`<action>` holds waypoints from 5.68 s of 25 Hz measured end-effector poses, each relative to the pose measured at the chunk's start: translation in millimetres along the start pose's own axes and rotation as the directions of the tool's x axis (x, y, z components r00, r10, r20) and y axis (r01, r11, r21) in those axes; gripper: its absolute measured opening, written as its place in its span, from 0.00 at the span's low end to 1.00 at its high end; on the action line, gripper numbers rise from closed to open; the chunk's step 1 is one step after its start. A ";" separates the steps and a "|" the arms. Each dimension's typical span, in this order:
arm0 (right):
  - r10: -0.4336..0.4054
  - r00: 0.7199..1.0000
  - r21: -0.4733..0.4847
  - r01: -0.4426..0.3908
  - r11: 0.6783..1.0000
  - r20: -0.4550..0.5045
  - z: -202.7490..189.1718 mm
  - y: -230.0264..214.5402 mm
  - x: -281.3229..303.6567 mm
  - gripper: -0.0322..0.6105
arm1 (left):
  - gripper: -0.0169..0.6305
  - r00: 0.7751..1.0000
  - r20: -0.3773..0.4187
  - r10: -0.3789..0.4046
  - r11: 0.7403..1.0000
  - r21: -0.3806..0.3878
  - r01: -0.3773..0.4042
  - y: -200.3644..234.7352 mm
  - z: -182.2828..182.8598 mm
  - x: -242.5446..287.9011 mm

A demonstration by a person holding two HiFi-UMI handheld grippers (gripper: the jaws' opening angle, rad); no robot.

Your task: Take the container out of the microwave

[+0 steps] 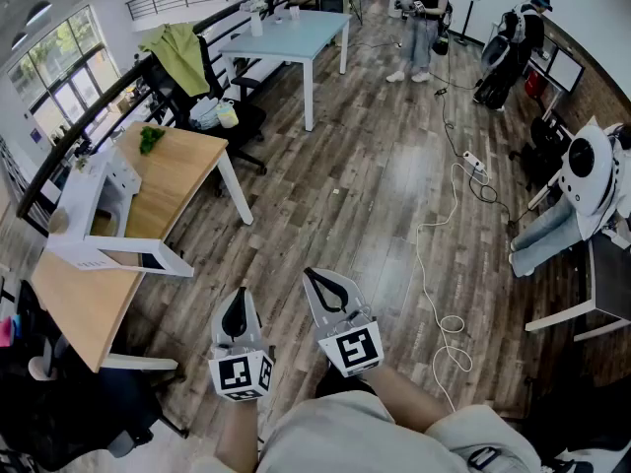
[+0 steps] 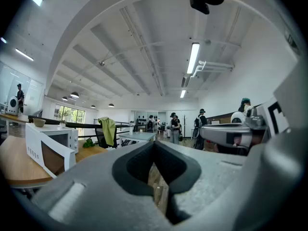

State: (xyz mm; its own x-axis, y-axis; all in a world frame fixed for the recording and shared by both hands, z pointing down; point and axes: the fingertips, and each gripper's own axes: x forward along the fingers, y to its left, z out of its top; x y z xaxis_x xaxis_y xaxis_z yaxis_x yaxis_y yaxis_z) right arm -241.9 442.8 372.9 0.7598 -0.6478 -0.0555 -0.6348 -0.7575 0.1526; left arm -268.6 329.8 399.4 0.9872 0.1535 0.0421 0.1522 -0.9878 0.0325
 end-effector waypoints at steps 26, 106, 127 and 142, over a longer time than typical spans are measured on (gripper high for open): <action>0.207 0.977 -0.023 -0.208 0.978 -0.052 -44.1 -52.2 83.3 0.10 | 0.03 0.995 -0.038 0.095 0.995 -0.028 -0.096 -9.5 -20.7 107.0; 0.827 0.558 0.017 -0.828 0.560 -0.066 -118.5 24.8 629.7 0.16 | 0.03 0.676 -0.194 0.710 0.677 -0.072 -0.732 409.2 -46.3 375.1; 0.927 0.362 -0.028 -0.932 0.361 -0.094 -109.8 161.1 680.1 0.17 | 0.03 0.531 -0.200 0.824 0.516 -0.124 -0.847 511.9 -54.7 307.8; 0.962 0.200 -0.040 -0.980 0.196 -0.184 -119.9 263.1 687.4 0.17 | 0.03 0.409 -0.234 0.882 0.363 -0.217 -0.906 559.6 -77.7 241.1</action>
State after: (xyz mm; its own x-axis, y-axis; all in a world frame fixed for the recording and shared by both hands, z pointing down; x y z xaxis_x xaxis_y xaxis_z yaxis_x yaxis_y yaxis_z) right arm 130.3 -192.1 493.2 -0.4333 -0.8436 0.3171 -0.8630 0.4898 0.1236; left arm 51.1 -183.9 505.4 0.5275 -0.8021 0.2799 -0.8494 -0.4920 0.1907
